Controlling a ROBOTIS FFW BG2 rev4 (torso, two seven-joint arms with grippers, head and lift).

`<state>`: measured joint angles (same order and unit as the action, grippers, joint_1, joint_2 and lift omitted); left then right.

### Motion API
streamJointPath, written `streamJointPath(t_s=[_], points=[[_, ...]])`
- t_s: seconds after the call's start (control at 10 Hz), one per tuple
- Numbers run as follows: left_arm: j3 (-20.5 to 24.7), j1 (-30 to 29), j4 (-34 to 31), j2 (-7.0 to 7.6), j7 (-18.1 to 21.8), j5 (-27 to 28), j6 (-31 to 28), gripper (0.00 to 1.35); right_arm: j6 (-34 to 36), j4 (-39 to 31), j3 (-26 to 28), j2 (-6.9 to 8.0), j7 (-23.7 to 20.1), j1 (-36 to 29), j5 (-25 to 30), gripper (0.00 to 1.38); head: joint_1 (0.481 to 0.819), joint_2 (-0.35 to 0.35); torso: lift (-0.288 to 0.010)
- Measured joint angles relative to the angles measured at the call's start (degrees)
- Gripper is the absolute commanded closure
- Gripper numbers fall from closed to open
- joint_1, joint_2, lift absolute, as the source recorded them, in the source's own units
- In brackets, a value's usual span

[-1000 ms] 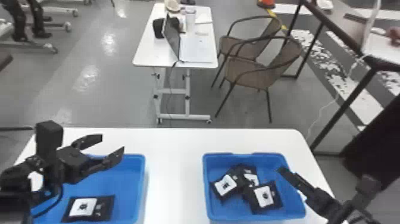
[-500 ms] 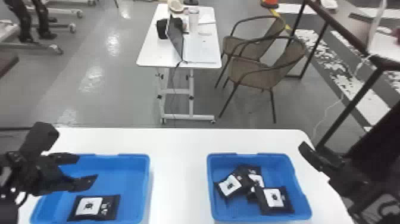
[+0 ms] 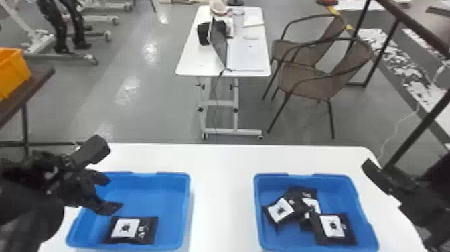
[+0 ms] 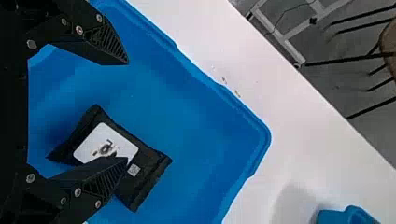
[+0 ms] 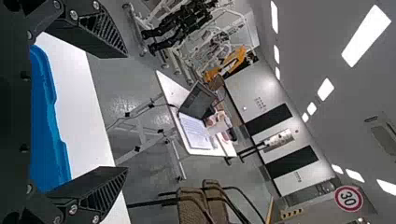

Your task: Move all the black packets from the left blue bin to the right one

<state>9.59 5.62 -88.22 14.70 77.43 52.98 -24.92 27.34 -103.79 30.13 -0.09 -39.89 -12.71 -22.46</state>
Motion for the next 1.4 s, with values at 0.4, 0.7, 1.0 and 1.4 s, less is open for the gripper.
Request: streamJointPath(t_s=[0.4, 0.7, 1.0, 1.4], points=[[-8.2, 4.03, 10.72, 1.79, 0.68, 7.51, 5.13, 0.32, 0.5, 0.85, -0.08, 0.0, -0.01, 0.02, -0.95, 0.16, 0.695, 0.011, 0.0], [-11.99, 5.67, 15.39, 3.2, 3.1, 9.7, 6.45, 0.32, 0.7, 1.68, -0.08, 0.0, 0.0, 0.04, -2.1, 0.16, 0.695, 0.015, 0.0], [-14.25, 6.41, 18.92, 3.48, 3.95, 11.47, 6.87, 0.32, 0.7, 2.32, -0.08, 0.0, -0.01, 0.05, -2.89, 0.16, 0.695, 0.021, 0.0], [-13.73, 6.97, 20.22, 3.44, 2.07, 12.86, 7.48, 0.32, 0.69, 2.91, -0.26, 0.0, -0.17, 0.05, -3.5, 0.17, 0.695, 0.037, 0.0]])
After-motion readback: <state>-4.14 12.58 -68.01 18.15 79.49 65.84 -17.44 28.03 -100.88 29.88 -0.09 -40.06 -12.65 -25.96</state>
